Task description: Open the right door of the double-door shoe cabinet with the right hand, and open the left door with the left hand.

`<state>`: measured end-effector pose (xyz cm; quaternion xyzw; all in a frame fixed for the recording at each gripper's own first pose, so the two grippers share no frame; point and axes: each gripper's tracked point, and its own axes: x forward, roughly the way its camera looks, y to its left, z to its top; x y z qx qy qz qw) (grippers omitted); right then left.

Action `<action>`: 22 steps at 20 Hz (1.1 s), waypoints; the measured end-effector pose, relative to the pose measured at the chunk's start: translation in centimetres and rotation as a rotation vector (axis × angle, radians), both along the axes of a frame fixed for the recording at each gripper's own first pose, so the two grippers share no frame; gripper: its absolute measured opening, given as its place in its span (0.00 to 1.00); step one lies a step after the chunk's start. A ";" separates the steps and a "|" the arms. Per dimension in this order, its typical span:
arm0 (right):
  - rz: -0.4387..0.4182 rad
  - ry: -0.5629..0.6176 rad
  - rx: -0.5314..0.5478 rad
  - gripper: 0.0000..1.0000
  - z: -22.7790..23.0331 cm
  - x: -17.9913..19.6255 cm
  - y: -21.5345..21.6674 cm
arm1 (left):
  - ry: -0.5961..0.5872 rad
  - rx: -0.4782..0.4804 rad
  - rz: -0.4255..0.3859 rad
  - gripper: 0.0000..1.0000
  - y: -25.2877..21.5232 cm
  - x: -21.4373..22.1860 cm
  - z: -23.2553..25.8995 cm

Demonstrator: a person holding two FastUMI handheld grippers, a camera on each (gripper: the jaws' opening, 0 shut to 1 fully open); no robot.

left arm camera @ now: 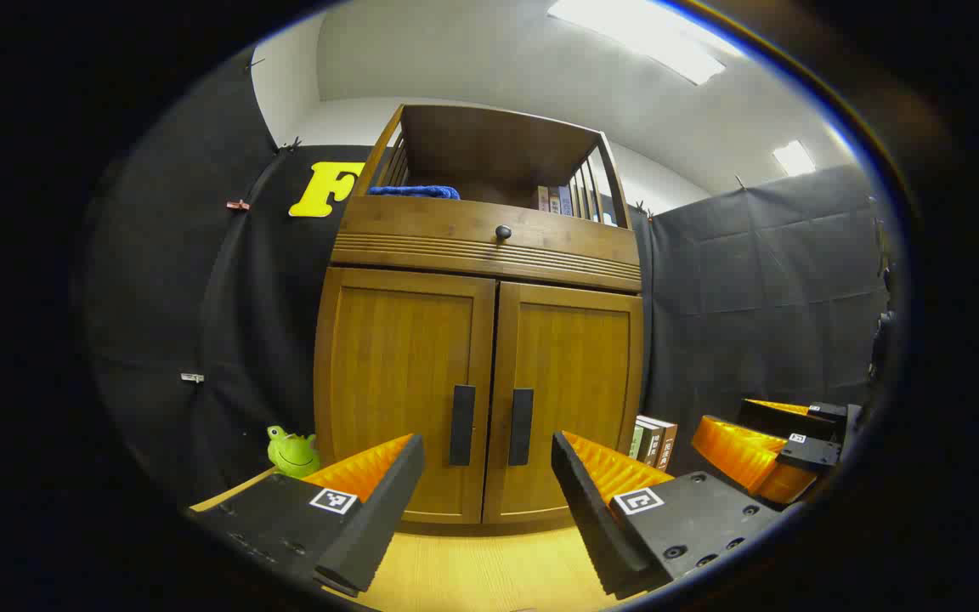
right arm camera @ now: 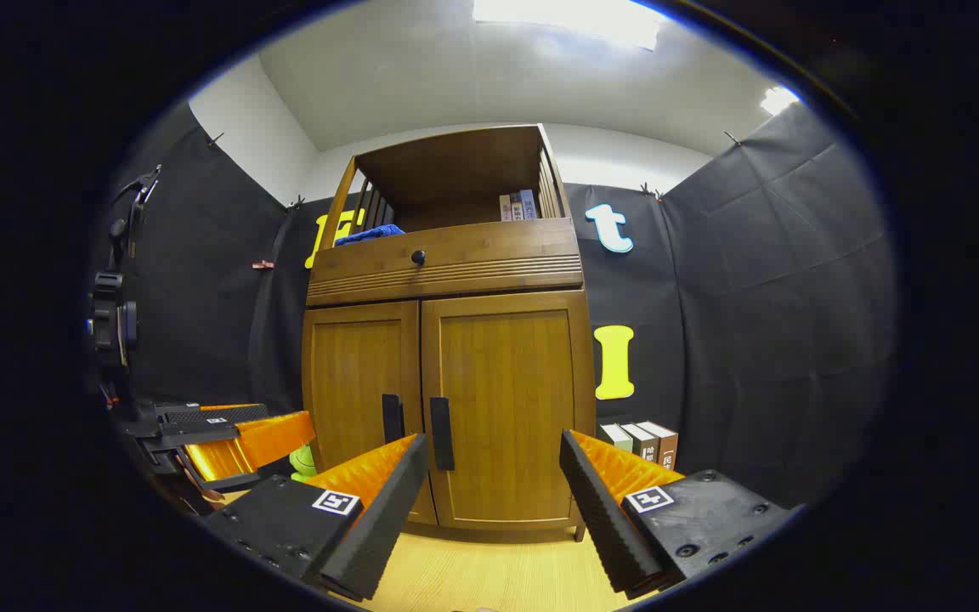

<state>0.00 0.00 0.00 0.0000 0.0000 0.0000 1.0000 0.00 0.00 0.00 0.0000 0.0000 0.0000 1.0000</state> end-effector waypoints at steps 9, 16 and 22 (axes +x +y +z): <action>0.007 0.013 -0.006 0.97 -0.4 0.4 0.9 | -0.014 -0.018 0.011 0.94 1.6 -0.4 0.5; 0.017 0.016 -0.011 0.97 -0.5 0.6 2.2 | -0.013 -0.020 0.014 0.94 2.6 -1.0 0.5; 0.035 0.018 -0.012 0.97 -0.8 1.0 3.4 | -0.015 -0.009 0.009 0.94 3.2 -1.6 0.6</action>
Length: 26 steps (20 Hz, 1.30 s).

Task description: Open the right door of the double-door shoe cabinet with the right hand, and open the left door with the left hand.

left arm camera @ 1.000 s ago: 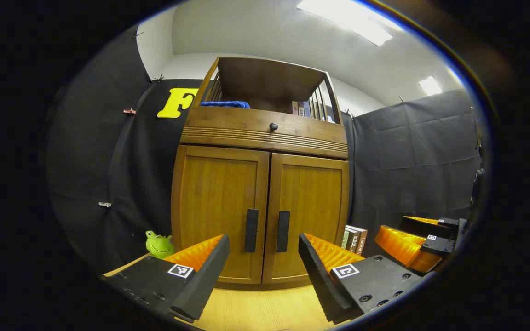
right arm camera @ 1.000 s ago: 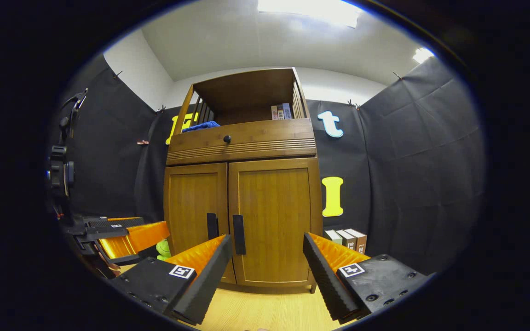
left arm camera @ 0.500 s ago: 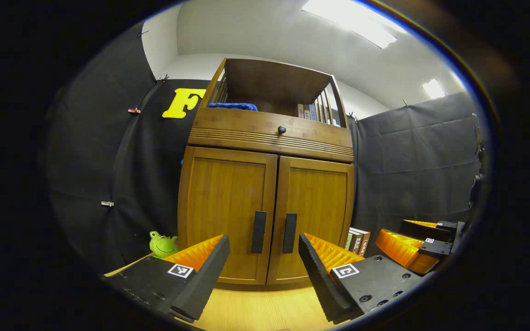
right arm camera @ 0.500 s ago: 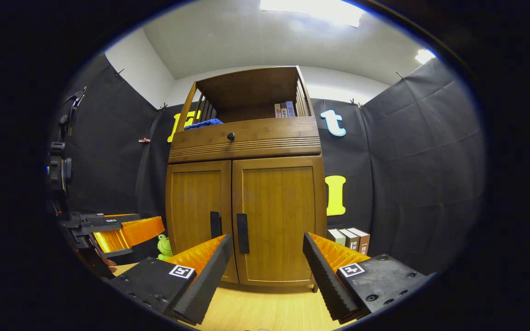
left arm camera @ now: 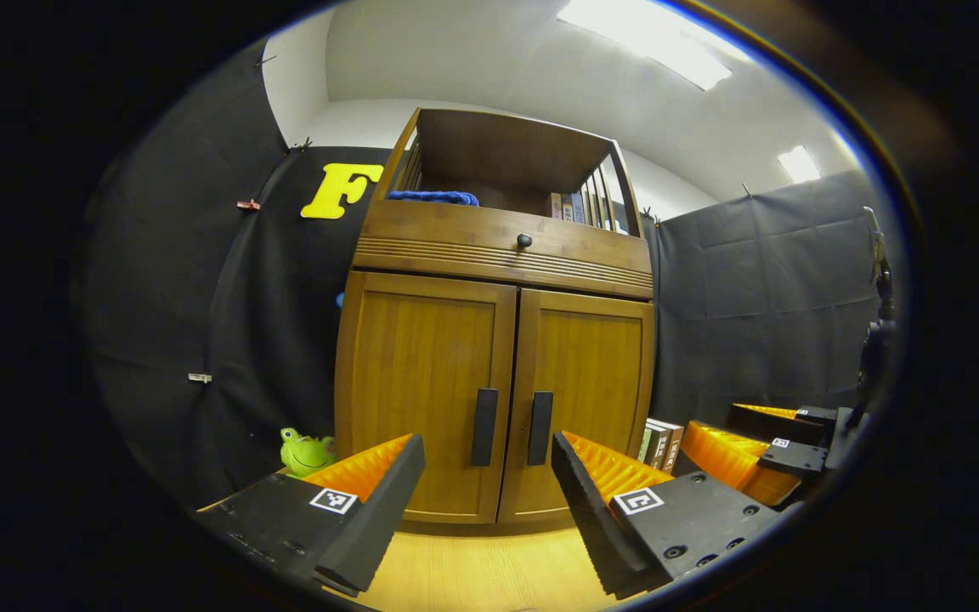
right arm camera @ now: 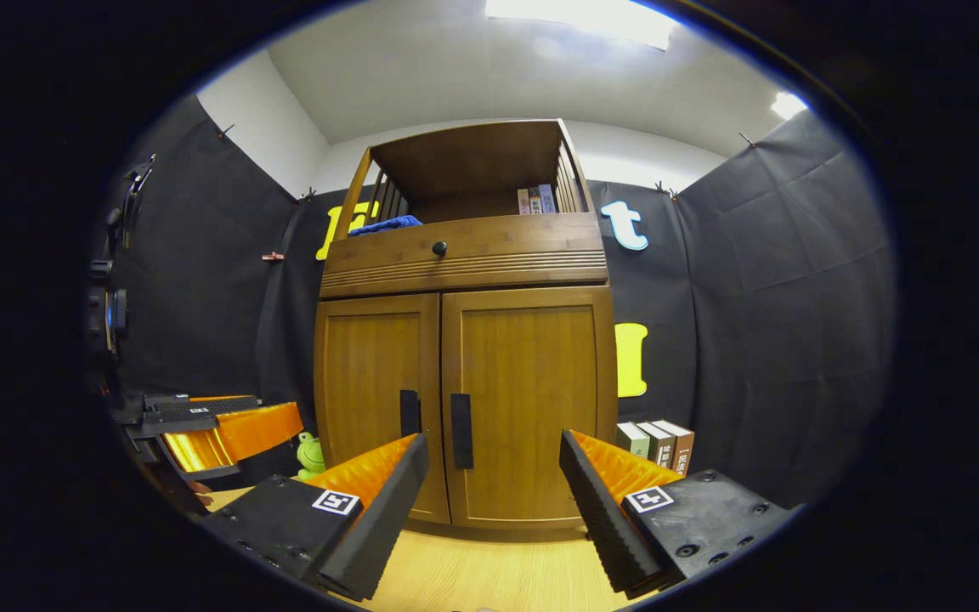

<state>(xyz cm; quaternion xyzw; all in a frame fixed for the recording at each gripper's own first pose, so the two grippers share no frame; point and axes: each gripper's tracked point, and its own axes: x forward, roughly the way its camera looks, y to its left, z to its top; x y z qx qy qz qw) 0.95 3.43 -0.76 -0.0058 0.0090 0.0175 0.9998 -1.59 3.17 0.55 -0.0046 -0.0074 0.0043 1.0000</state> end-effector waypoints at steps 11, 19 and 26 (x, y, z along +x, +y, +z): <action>-0.020 0.010 -0.017 0.97 -0.4 0.4 0.2 | -0.012 0.008 -0.032 0.94 -0.3 -0.3 0.0; -0.003 0.023 -0.017 0.97 -1.5 0.9 1.0 | 0.015 0.020 -0.026 0.94 0.2 0.3 -0.9; 0.009 0.060 0.030 0.97 -4.1 4.7 1.4 | 0.005 0.014 -0.019 0.94 1.2 1.5 -1.0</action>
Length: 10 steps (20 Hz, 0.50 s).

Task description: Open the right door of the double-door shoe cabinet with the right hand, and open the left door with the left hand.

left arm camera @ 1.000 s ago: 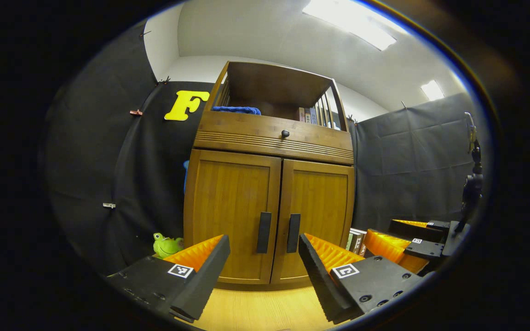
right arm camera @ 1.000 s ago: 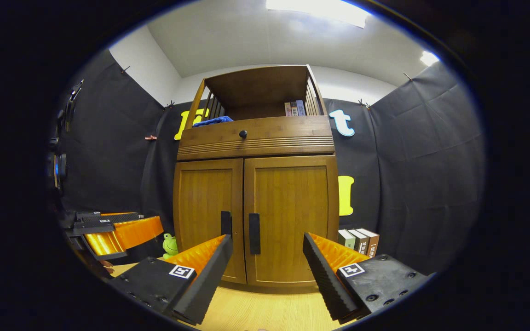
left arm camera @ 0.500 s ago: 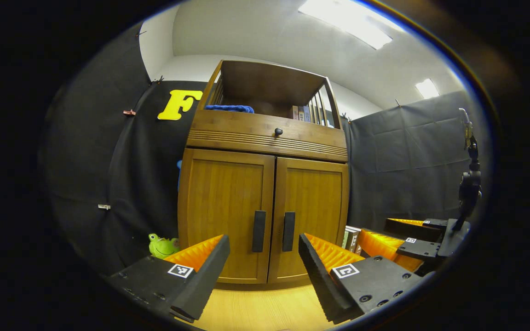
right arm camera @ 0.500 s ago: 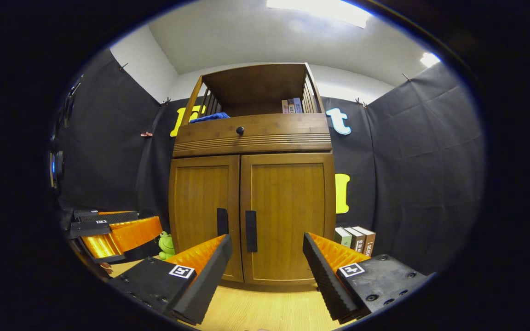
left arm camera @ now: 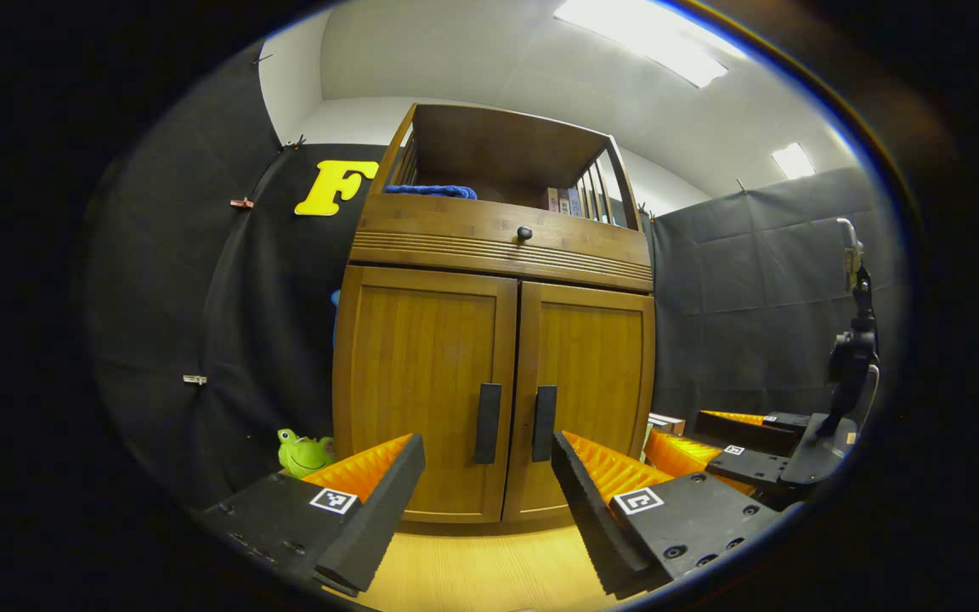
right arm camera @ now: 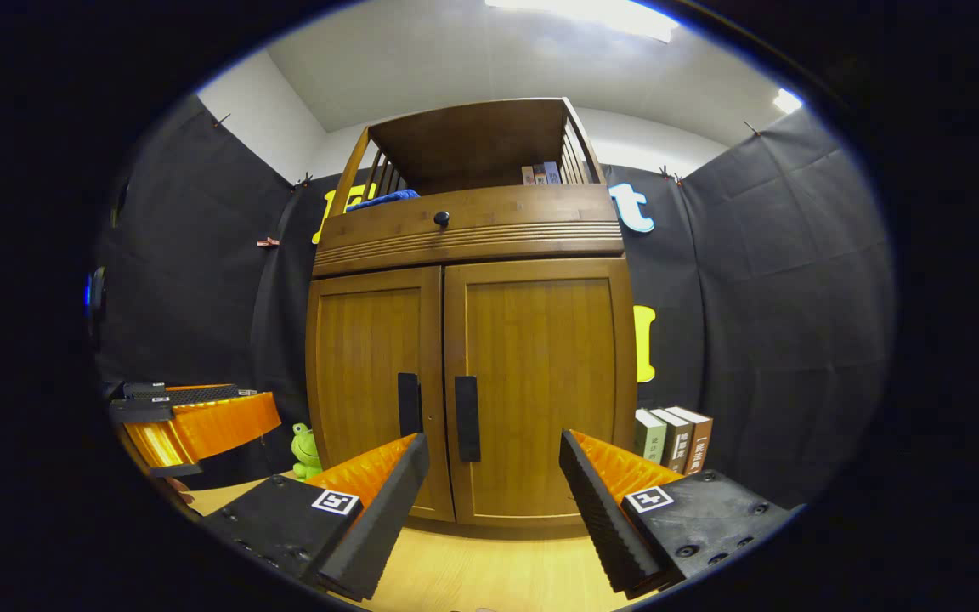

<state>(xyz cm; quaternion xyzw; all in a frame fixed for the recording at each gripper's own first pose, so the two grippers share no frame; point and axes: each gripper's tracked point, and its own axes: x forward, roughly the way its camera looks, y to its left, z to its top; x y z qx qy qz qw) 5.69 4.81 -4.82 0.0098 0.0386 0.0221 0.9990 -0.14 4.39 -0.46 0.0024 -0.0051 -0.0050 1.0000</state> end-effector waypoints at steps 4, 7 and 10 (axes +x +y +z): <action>0.009 0.009 -0.020 0.98 -1.2 2.9 0.9 | -0.014 -0.022 -0.008 0.94 0.9 1.0 0.0; 0.005 -0.005 -0.029 0.98 -1.7 5.0 1.7 | -0.016 -0.022 -0.004 0.94 2.0 1.5 0.0; 0.012 -0.004 -0.032 0.97 -2.2 6.9 2.8 | -0.020 -0.033 -0.001 0.94 2.9 1.7 -0.1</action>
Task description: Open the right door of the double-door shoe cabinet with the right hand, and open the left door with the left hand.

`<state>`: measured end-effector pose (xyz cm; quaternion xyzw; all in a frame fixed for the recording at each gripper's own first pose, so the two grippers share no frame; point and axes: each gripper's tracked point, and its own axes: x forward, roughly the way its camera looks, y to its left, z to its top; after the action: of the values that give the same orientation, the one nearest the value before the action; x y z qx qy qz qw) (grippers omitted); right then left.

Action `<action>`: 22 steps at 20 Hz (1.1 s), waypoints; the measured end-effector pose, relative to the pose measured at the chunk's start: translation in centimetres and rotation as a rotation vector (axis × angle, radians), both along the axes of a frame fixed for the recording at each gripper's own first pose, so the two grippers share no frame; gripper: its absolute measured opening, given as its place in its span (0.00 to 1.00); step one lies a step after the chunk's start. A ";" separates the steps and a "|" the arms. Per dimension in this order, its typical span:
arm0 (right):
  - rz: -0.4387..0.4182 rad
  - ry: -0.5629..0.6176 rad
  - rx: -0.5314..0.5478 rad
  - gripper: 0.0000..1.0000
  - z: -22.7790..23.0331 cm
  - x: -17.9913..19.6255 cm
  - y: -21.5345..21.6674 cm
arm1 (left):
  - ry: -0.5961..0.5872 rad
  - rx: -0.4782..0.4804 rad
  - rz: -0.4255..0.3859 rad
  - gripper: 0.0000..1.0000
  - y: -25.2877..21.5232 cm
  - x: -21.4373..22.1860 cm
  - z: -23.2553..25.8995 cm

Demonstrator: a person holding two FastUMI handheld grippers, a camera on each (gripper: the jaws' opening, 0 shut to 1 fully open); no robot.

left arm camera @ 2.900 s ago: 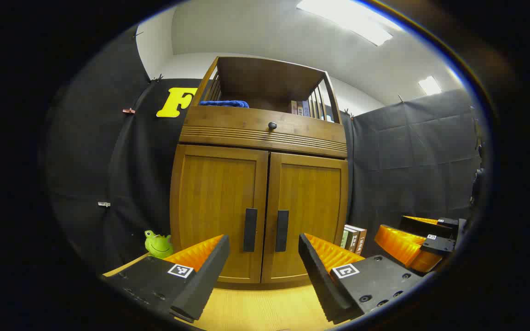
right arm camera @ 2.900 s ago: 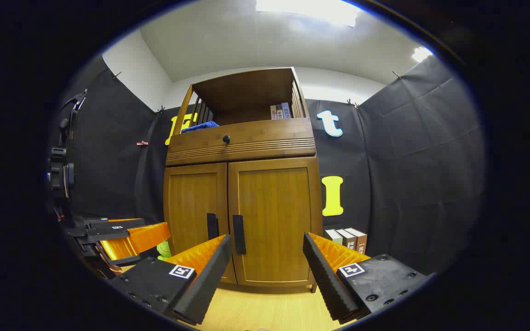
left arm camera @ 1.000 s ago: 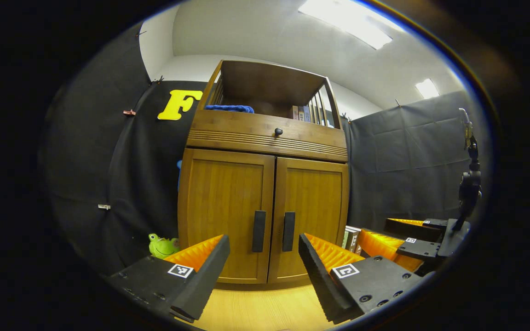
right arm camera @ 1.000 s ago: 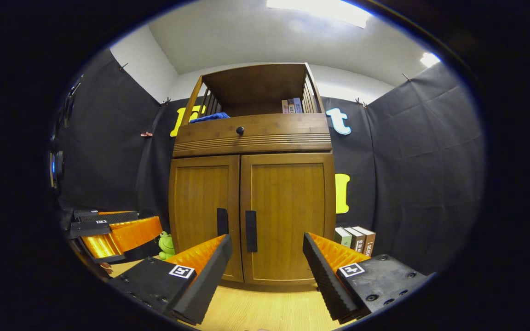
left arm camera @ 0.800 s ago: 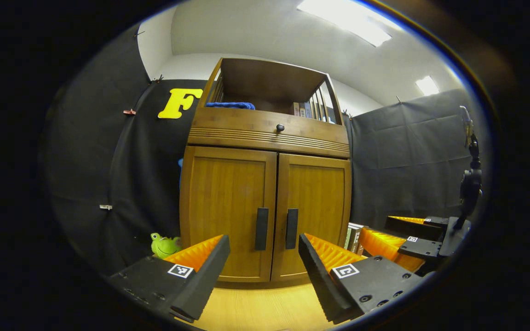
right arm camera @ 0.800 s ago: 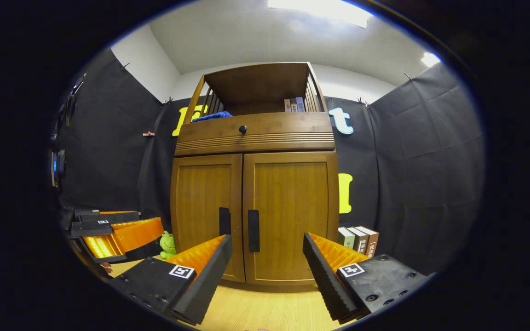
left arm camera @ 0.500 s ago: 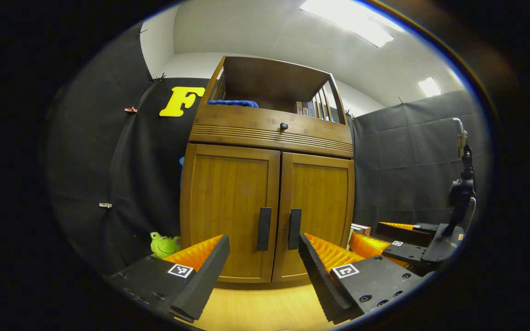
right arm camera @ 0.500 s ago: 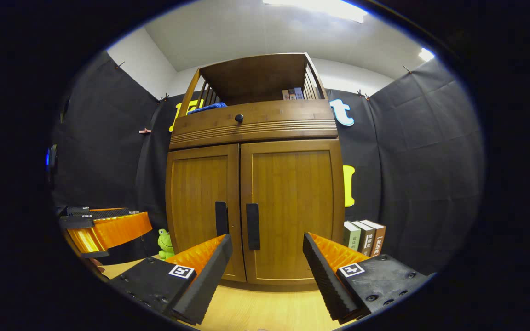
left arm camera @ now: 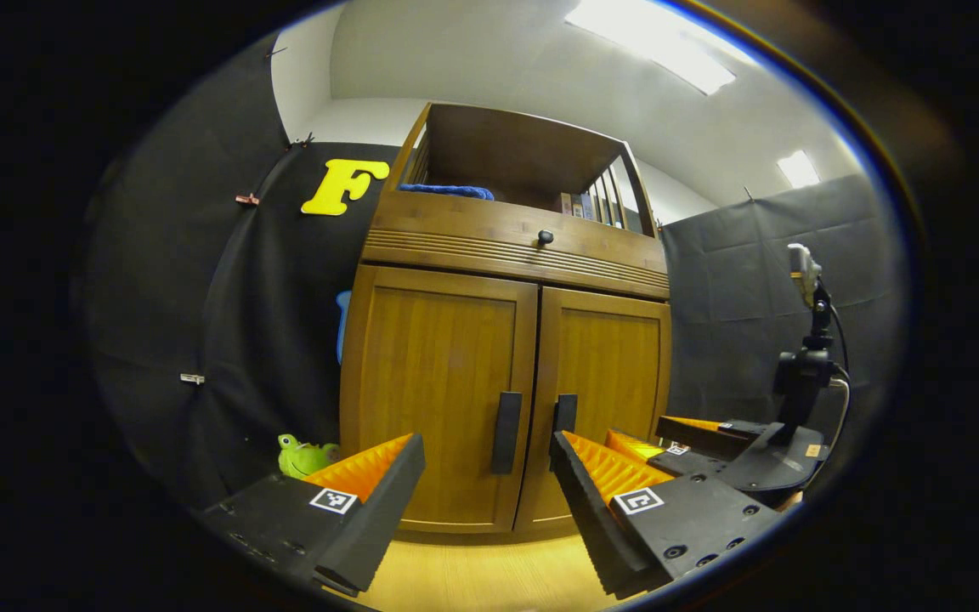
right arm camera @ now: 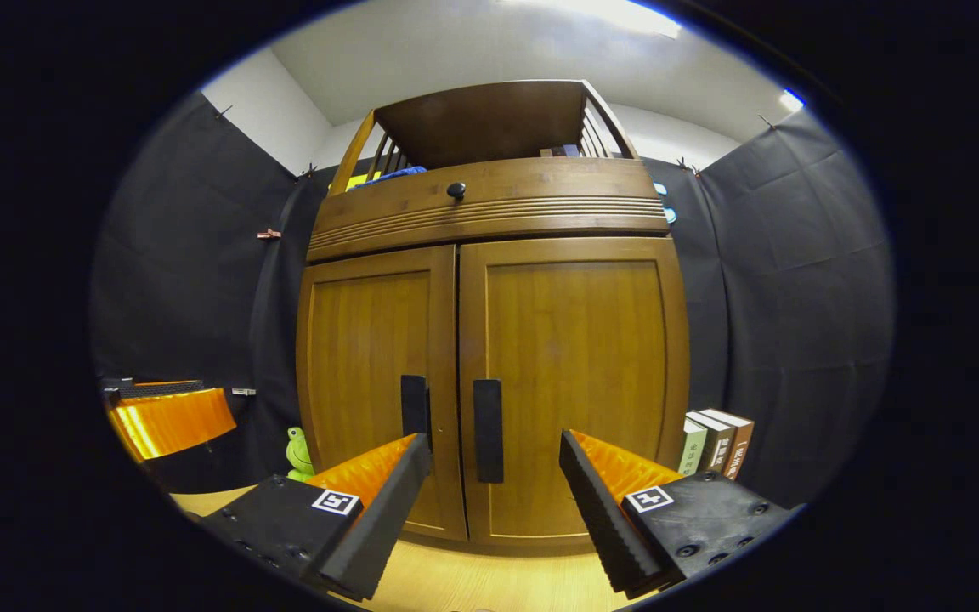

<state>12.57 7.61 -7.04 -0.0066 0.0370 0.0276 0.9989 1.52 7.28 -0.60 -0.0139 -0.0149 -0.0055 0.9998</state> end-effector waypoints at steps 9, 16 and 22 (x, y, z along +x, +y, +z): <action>-0.046 0.002 -0.010 0.97 -2.1 5.8 0.9 | 0.008 0.005 0.003 0.94 2.1 -0.5 -0.1; -0.084 0.049 0.002 0.89 -4.8 9.5 0.7 | 0.017 -0.006 0.002 0.94 3.5 0.0 -0.3; -0.135 0.051 -0.045 0.77 -6.1 11.5 0.0 | 0.025 -0.007 0.029 0.94 5.4 0.5 -0.5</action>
<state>24.03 7.57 -13.10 -0.0259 0.0635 -0.0405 0.9968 2.02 12.72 -1.09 -0.0172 -0.0025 0.0092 0.9998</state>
